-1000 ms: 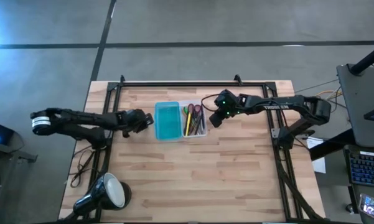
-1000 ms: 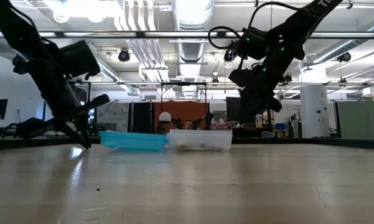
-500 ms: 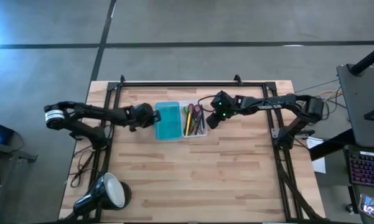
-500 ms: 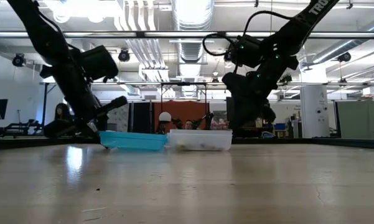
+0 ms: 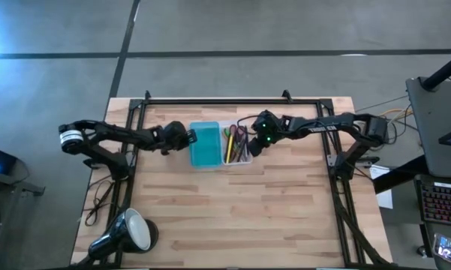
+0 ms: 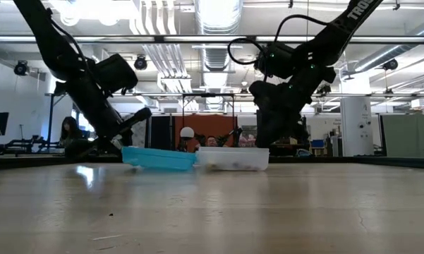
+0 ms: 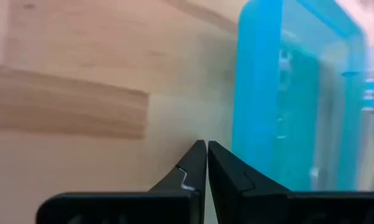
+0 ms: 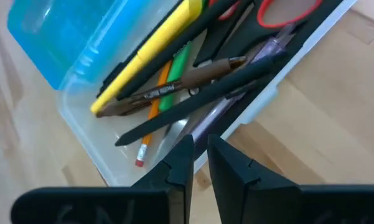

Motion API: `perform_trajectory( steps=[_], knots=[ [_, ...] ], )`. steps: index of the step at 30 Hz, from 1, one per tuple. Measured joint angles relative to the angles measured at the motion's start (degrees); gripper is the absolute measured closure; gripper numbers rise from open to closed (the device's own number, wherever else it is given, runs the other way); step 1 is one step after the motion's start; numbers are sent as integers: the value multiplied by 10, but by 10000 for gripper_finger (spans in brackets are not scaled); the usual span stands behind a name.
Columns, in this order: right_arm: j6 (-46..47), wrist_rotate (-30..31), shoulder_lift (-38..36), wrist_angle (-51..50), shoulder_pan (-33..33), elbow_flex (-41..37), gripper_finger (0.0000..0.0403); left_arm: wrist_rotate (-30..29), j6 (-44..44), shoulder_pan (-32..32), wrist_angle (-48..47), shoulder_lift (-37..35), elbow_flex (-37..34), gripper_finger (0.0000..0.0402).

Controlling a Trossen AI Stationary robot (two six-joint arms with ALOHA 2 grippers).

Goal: Pick & place school supplies into a supply box
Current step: Close the blue supply box

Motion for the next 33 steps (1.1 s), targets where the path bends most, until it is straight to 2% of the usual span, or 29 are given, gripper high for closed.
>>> perform_trajectory(
  steps=[8, 18, 21, 23, 26, 29, 33],
  knots=[
    [-20, 12, 4, -2, -1, 0, 360, -2, -1, 3, 32, -3, 22, 401],
    [-26, 20, 9, -4, -1, 0, 360, 12, 72, 7, 40, -5, 124, 401],
    [-27, 27, 11, -5, -1, 0, 360, 13, 107, 13, -5, -5, 152, 401],
    [-36, 28, 9, -6, -1, 0, 360, 12, 138, 18, -74, -5, 165, 401],
    [-67, 52, -21, -37, -1, -1, 360, 11, 153, 24, -154, -5, 161, 401],
    [-93, 114, -73, -85, -6, 0, 360, 10, 151, 29, -156, -5, 136, 401],
    [-90, 131, -110, -124, -37, -9, 360, 9, 140, 33, -122, 7, 97, 401]
  ],
)
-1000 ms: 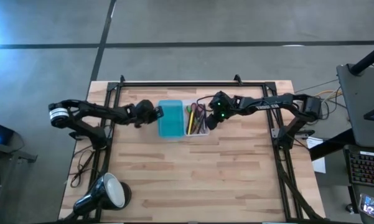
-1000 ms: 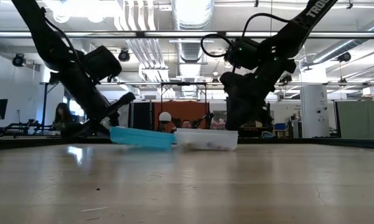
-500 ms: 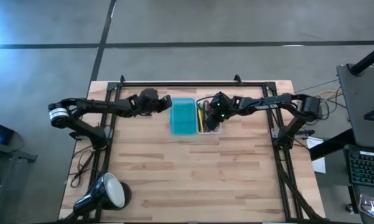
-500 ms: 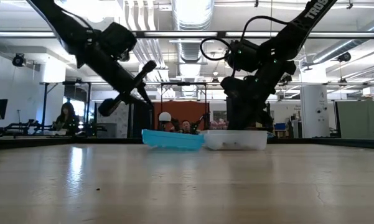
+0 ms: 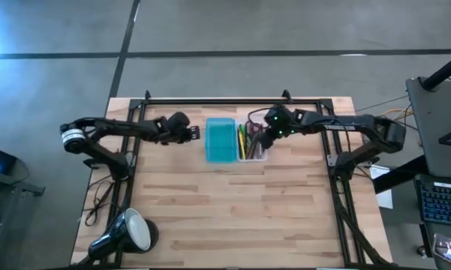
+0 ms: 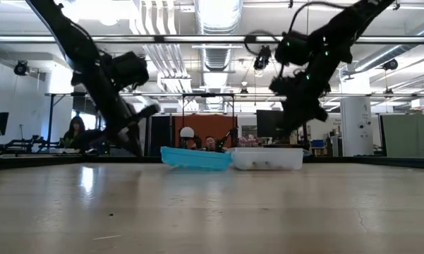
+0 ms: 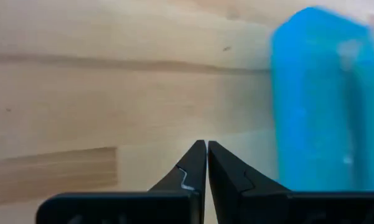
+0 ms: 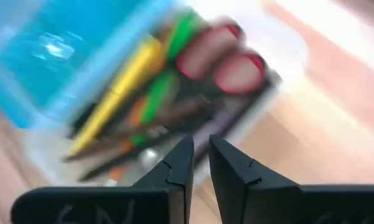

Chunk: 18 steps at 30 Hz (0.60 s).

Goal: Pick & place school supplies into a supply box
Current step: Close the blue supply box

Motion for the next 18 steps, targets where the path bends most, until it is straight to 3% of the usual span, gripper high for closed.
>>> perform_trajectory(
  steps=[8, 18],
  knots=[
    [21, -3, 54, -18, -49, -26, 360, 28, -31, 2, 104, 78, -27, 401],
    [15, -34, 106, -1, -53, 0, 360, 44, 15, 3, 126, 170, 60, 401]
  ],
)
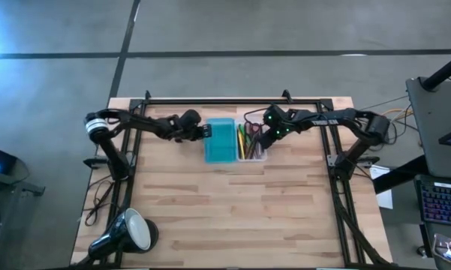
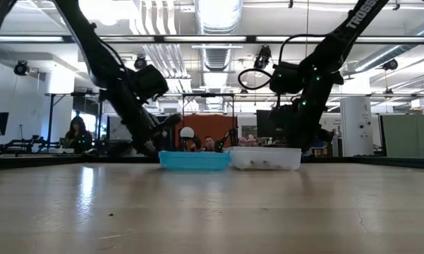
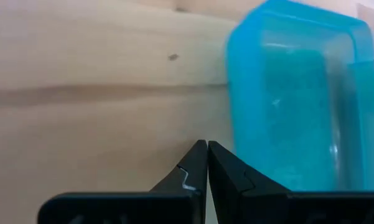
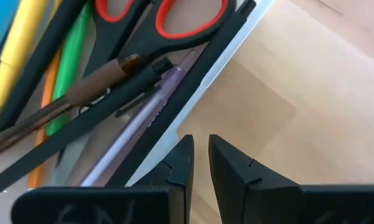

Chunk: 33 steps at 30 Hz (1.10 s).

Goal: Pick & place school supplies into a supply box
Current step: Close the blue supply box

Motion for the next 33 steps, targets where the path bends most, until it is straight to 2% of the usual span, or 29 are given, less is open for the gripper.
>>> perform_trajectory(
  steps=[6, 16, 33],
  knots=[
    [-9, 3, 4, -11, 0, 0, 360, 11, 28, 0, -11, 5, 38, 401],
    [-37, 5, -1, -18, 0, 0, 360, 21, 37, 9, -25, -53, 41, 401],
    [-55, -2, -3, -16, 1, 0, 360, 46, 21, 9, 33, -68, 84, 401]
  ],
)
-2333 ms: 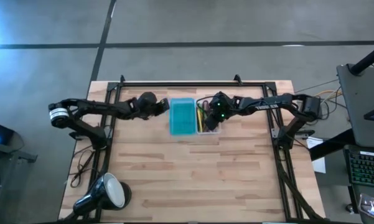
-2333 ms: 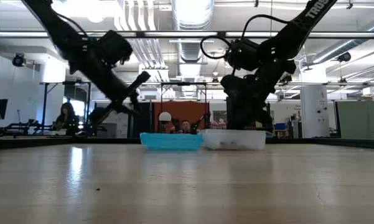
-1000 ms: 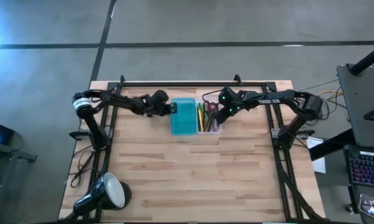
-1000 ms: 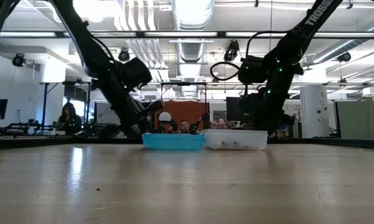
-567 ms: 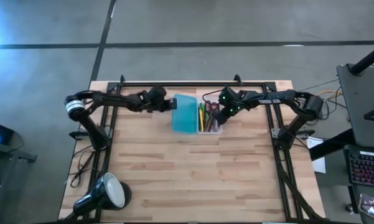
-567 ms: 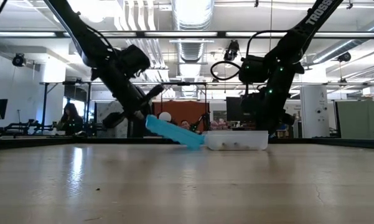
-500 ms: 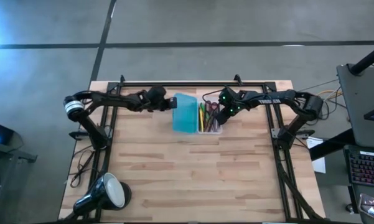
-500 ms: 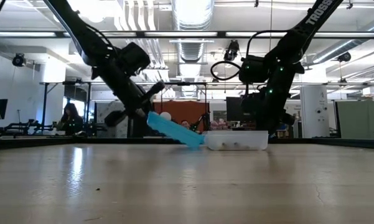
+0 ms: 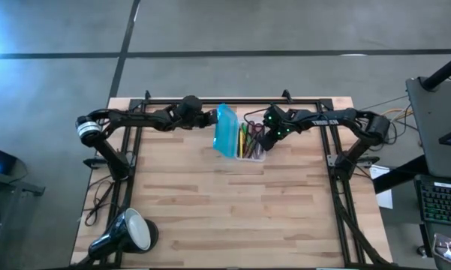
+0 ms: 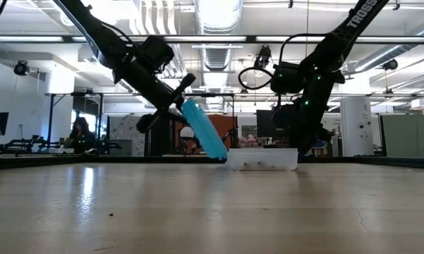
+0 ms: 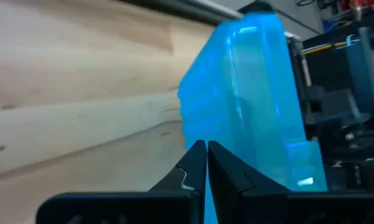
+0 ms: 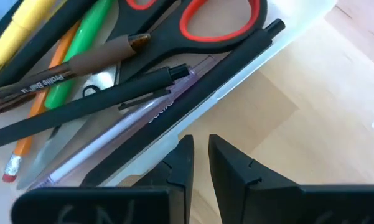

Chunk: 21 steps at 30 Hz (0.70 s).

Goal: Pick & place school supplies into a supply box
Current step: Close the blue supply box

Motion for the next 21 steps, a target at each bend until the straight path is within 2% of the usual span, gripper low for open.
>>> perform_trajectory(
  steps=[7, 14, 21],
  knots=[
    [-7, -39, 0, 37, 0, 0, 360, -3, 0, 0, 0, 0, 28, 401],
    [-14, -50, 0, 45, 12, 0, 360, -3, -8, -6, 3, 2, 37, 401],
    [-9, -115, 0, 106, 30, 0, 360, 5, -45, -33, 51, 37, 36, 401]
  ],
)
